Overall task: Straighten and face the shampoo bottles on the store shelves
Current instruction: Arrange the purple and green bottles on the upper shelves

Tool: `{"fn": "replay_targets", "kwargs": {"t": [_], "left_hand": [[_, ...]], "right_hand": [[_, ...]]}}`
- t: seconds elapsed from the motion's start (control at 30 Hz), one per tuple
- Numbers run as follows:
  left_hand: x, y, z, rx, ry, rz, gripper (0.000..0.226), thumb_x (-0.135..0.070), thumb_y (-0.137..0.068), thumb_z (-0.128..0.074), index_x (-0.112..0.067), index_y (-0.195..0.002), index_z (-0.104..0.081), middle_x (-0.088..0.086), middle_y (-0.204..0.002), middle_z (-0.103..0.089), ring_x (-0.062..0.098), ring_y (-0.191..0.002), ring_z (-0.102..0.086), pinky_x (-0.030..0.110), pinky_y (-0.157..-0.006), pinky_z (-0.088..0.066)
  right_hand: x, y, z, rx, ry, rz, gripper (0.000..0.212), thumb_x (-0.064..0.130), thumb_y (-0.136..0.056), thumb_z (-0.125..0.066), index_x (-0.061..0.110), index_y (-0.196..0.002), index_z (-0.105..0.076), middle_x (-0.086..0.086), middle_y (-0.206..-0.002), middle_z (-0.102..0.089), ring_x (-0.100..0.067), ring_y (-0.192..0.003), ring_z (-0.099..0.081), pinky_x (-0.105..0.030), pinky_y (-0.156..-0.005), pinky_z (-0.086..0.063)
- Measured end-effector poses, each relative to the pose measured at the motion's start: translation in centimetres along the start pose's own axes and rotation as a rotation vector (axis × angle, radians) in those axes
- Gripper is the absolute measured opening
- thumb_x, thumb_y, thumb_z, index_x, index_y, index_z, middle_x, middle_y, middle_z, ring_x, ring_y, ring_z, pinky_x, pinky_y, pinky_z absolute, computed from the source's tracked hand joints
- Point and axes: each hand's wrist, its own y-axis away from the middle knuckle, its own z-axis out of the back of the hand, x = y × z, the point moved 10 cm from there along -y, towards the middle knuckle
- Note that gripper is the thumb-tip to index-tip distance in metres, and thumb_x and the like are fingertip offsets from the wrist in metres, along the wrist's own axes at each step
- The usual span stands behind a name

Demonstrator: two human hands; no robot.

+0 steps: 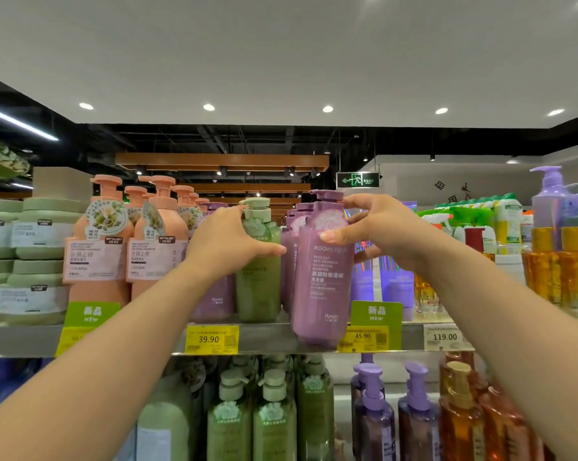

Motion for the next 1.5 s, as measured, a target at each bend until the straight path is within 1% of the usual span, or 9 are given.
{"fn": "replay_targets", "kwargs": {"t": [0.13, 0.23, 0.43, 0.6, 0.8, 0.97, 1.13, 1.3, 1.5], "left_hand": [[0.5, 0.4, -0.3, 0.005, 0.041, 0.001, 0.098, -0.074, -0.050, -0.079, -0.021, -0.126, -0.047, -0.003, -0.118, -0.063, 0.019, -0.105, -0.059, 0.039, -0.083, -0.055], [0.4, 1.1, 0.1, -0.020, 0.096, -0.028, 0.096, -0.075, -0.045, -0.080, -0.025, -0.119, -0.046, -0.005, -0.116, -0.064, 0.018, -0.104, -0.060, 0.045, -0.083, -0.056], [0.0, 2.7, 2.6, -0.155, 0.281, -0.045, 0.092, -0.074, -0.041, -0.080, -0.029, -0.114, -0.048, -0.012, -0.107, -0.061, 0.013, -0.098, -0.060, 0.041, -0.081, -0.057], [0.5, 2.6, 6.6, -0.241, 0.415, -0.032, 0.094, -0.072, -0.041, -0.079, -0.028, -0.119, -0.049, -0.017, -0.103, -0.058, 0.006, -0.095, -0.060, 0.026, -0.073, -0.054], [3.1, 3.3, 8.3, -0.203, 0.461, 0.031, 0.100, -0.074, -0.034, -0.082, -0.030, -0.119, -0.051, -0.016, -0.107, -0.063, 0.007, -0.099, -0.062, 0.039, -0.085, -0.057], [4.2, 4.5, 7.9, -0.161, 0.448, 0.065, 0.104, -0.068, -0.036, -0.084, -0.025, -0.125, -0.052, -0.011, -0.110, -0.065, 0.009, -0.099, -0.064, 0.038, -0.087, -0.056], [4.8, 5.0, 7.1, -0.116, 0.436, 0.068, 0.107, -0.077, -0.028, -0.082, -0.029, -0.120, -0.055, -0.011, -0.108, -0.068, 0.009, -0.098, -0.066, 0.040, -0.085, -0.057], [5.2, 5.6, 6.2, -0.071, 0.400, 0.073, 0.108, -0.081, -0.030, -0.080, -0.034, -0.123, -0.053, -0.008, -0.119, -0.062, 0.013, -0.107, -0.061, 0.039, -0.089, -0.055], [4.4, 6.4, 4.8, -0.027, 0.460, 0.055, 0.090, -0.058, -0.045, -0.085, -0.029, -0.121, -0.047, -0.024, -0.104, -0.053, -0.006, -0.090, -0.053, 0.012, -0.066, -0.042]], "right_hand": [[0.2, -0.6, -0.6, 0.021, 0.004, 0.012, 0.077, 0.018, -0.065, -0.092, 0.016, -0.134, -0.058, -0.006, -0.110, -0.071, -0.021, -0.090, -0.075, -0.038, -0.064, -0.061], [0.3, -0.9, -0.7, 0.019, -0.004, 0.023, 0.067, 0.015, -0.068, -0.091, 0.017, -0.128, -0.062, -0.007, -0.108, -0.073, -0.027, -0.095, -0.075, -0.046, -0.070, -0.063], [1.3, -1.7, -1.3, 0.045, 0.012, 0.028, 0.073, 0.013, -0.070, -0.089, 0.012, -0.135, -0.056, -0.009, -0.105, -0.076, -0.024, -0.090, -0.076, -0.037, -0.063, -0.060], [3.3, -2.3, -2.7, 0.116, 0.082, 0.078, 0.036, 0.010, -0.077, -0.084, 0.022, -0.106, -0.067, 0.004, -0.089, -0.078, -0.020, -0.086, -0.076, -0.039, -0.066, -0.063], [4.9, -4.4, -4.4, 0.088, 0.056, 0.092, 0.050, 0.011, -0.075, -0.086, 0.015, -0.118, -0.061, -0.016, -0.118, -0.071, -0.038, -0.106, -0.069, -0.046, -0.074, -0.063], [4.4, -6.3, -6.4, 0.061, 0.031, 0.093, 0.054, 0.009, -0.073, -0.087, 0.016, -0.119, -0.060, -0.008, -0.102, -0.075, -0.026, -0.089, -0.076, -0.048, -0.075, -0.063], [3.0, -7.0, -9.0, 0.047, 0.187, 0.128, 0.058, 0.015, -0.072, -0.089, 0.022, -0.119, -0.054, 0.006, -0.090, -0.062, -0.016, -0.083, -0.065, -0.034, -0.064, -0.056], [2.4, -7.3, -10.6, 0.099, 0.393, 0.145, 0.074, 0.027, -0.072, -0.089, 0.012, -0.136, -0.054, -0.003, -0.112, -0.064, -0.025, -0.096, -0.067, -0.037, -0.068, -0.062], [2.5, -7.5, -10.8, 0.139, 0.586, 0.117, 0.071, 0.042, -0.076, -0.085, 0.005, -0.129, -0.055, -0.012, -0.102, -0.068, -0.025, -0.085, -0.068, -0.047, -0.080, -0.061]]}}
